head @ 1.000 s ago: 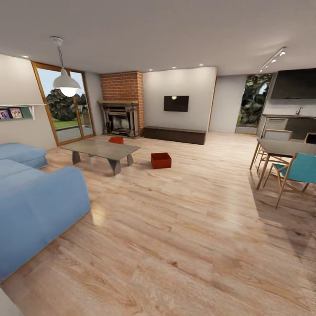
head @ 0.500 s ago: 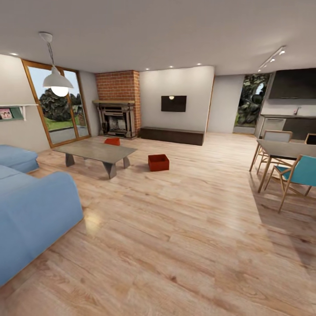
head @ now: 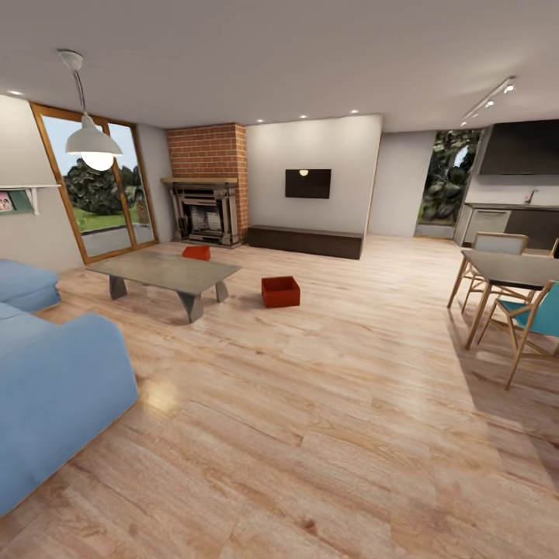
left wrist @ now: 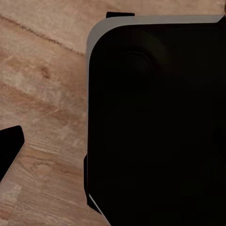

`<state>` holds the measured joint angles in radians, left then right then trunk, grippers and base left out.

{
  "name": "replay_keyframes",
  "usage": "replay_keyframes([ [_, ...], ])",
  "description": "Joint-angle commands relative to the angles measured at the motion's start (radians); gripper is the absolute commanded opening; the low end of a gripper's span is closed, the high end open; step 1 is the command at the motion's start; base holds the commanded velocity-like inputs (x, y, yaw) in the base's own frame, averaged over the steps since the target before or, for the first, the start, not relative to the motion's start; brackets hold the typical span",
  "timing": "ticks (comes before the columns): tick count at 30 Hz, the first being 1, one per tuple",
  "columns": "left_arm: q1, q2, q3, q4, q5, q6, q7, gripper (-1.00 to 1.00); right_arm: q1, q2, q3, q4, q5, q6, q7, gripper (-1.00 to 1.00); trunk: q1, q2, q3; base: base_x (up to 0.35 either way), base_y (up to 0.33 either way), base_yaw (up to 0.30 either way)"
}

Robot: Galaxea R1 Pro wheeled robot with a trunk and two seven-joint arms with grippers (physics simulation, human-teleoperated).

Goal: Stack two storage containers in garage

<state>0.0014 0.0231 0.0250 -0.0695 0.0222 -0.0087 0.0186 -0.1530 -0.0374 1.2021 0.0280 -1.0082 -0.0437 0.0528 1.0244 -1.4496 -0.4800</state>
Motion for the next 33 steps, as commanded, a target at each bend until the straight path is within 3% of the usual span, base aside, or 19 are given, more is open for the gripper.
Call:
replay_keyframes([
  [1, 0.000, 0.000, 0.002, -0.001, 0.002, -0.001, 0.001, 1.00, 0.000, 0.001, 0.008, 0.003, -0.010, -0.004, 0.006, 1.00, 0.001, 0.000, -0.001, 0.320, 0.000, 0.000],
  [33, 0.000, -0.002, 0.002, -0.001, 0.002, -0.001, 0.001, 1.00, 0.000, 0.001, 0.008, 0.003, -0.010, -0.004, 0.006, 1.00, 0.001, 0.000, -0.001, 0.320, 0.000, 0.000],
])
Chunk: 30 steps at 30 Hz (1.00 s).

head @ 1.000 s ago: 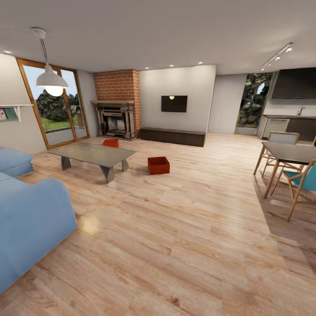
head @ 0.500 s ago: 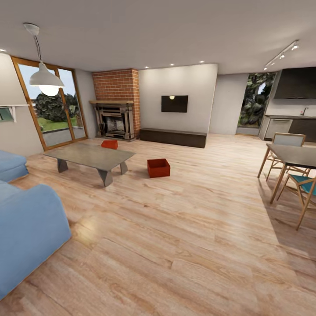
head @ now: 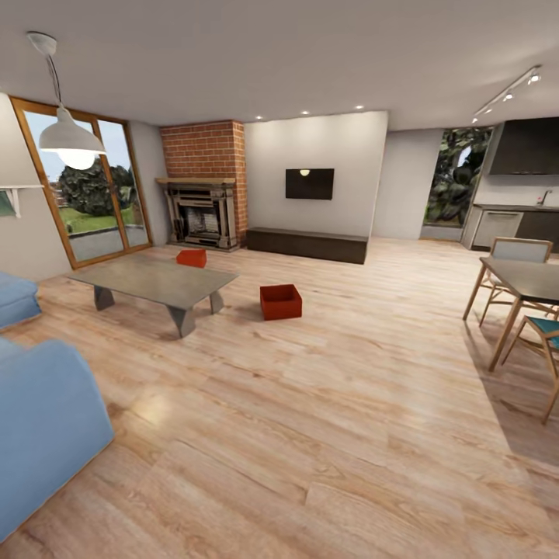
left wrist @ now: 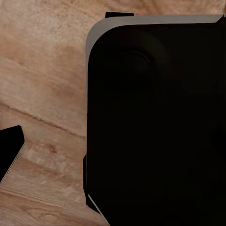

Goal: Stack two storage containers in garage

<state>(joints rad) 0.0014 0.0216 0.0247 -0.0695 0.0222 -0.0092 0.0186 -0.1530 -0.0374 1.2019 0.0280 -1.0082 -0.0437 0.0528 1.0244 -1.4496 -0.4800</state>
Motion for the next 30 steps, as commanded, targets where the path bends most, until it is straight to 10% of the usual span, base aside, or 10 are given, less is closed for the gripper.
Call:
replay_keyframes([
  [1, 0.000, 0.000, 0.002, -0.001, 0.002, -0.001, 0.001, 1.00, -0.001, 0.001, 0.008, 0.003, -0.010, -0.004, 0.006, 1.00, 0.001, 0.000, -0.001, 0.320, 0.000, 0.000],
  [30, 0.000, 0.000, 0.001, -0.001, 0.002, 0.000, 0.001, 1.00, 0.000, 0.001, 0.007, 0.003, -0.010, -0.004, 0.006, 1.00, 0.001, 0.000, -0.001, 0.320, 0.000, 0.000],
])
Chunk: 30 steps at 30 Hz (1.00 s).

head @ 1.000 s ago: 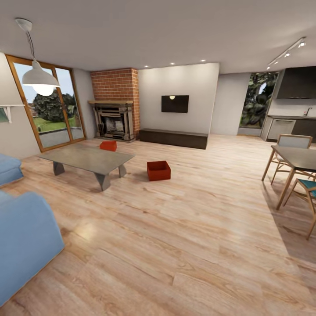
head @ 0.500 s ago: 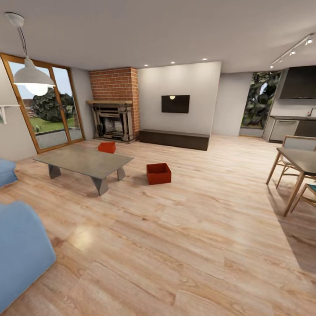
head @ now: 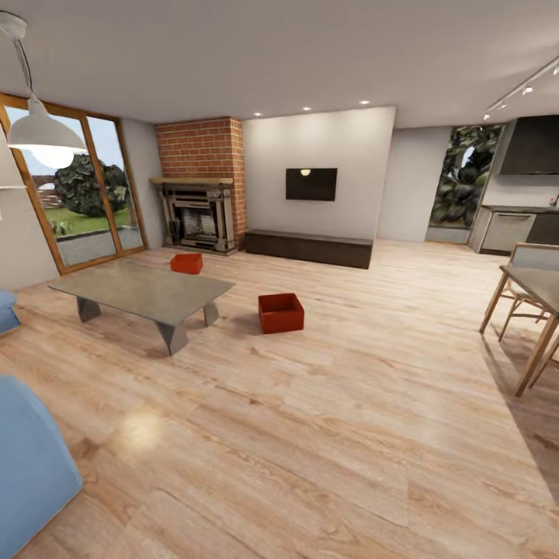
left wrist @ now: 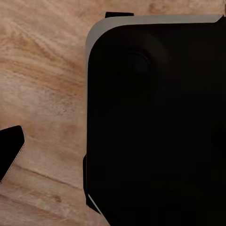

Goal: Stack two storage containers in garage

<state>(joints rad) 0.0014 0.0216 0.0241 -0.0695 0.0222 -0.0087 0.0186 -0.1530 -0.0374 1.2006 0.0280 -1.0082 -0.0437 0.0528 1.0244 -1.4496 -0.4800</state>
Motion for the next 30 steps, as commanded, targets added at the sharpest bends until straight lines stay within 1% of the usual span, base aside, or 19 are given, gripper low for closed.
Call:
replay_keyframes([
  [1, 0.000, 0.000, 0.002, -0.001, 0.002, -0.001, 0.001, 1.00, -0.001, 0.001, 0.008, 0.003, -0.010, -0.004, 0.006, 1.00, 0.001, 0.000, -0.001, 0.320, 0.000, 0.000],
  [30, 0.000, 0.000, 0.002, -0.001, 0.002, -0.002, 0.001, 1.00, 0.000, 0.001, 0.009, 0.003, -0.010, -0.004, 0.006, 1.00, 0.001, 0.000, -0.001, 0.320, -0.003, 0.000],
])
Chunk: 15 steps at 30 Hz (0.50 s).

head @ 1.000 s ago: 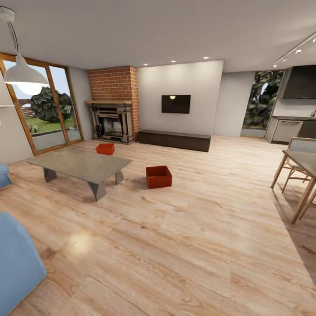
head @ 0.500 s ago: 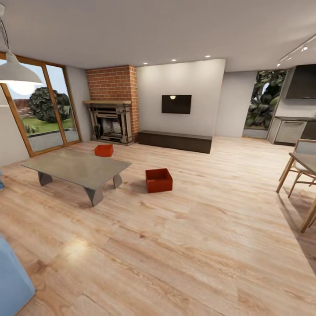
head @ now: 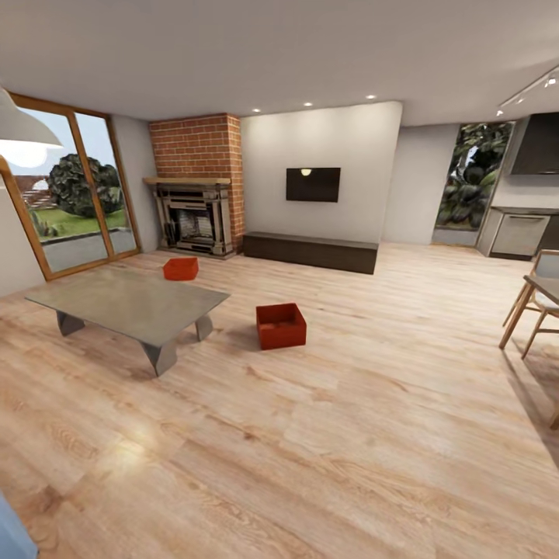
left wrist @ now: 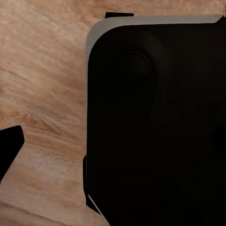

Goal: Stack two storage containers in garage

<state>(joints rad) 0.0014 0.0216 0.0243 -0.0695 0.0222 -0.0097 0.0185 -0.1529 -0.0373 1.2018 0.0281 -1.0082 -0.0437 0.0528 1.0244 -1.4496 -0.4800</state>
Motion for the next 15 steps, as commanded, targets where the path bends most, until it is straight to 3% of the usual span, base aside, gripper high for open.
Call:
replay_keyframes([
  [1, 0.000, 0.000, 0.002, -0.001, 0.002, -0.001, 0.001, 1.00, 0.000, 0.001, 0.008, 0.003, -0.010, -0.004, 0.006, 1.00, 0.001, 0.000, -0.001, 0.320, -0.062, 0.000],
  [15, 0.000, 0.000, 0.002, -0.001, 0.002, -0.001, 0.001, 1.00, -0.001, 0.001, 0.008, 0.003, -0.010, -0.004, 0.006, 1.00, 0.001, 0.000, -0.001, 0.320, -0.088, 0.000],
])
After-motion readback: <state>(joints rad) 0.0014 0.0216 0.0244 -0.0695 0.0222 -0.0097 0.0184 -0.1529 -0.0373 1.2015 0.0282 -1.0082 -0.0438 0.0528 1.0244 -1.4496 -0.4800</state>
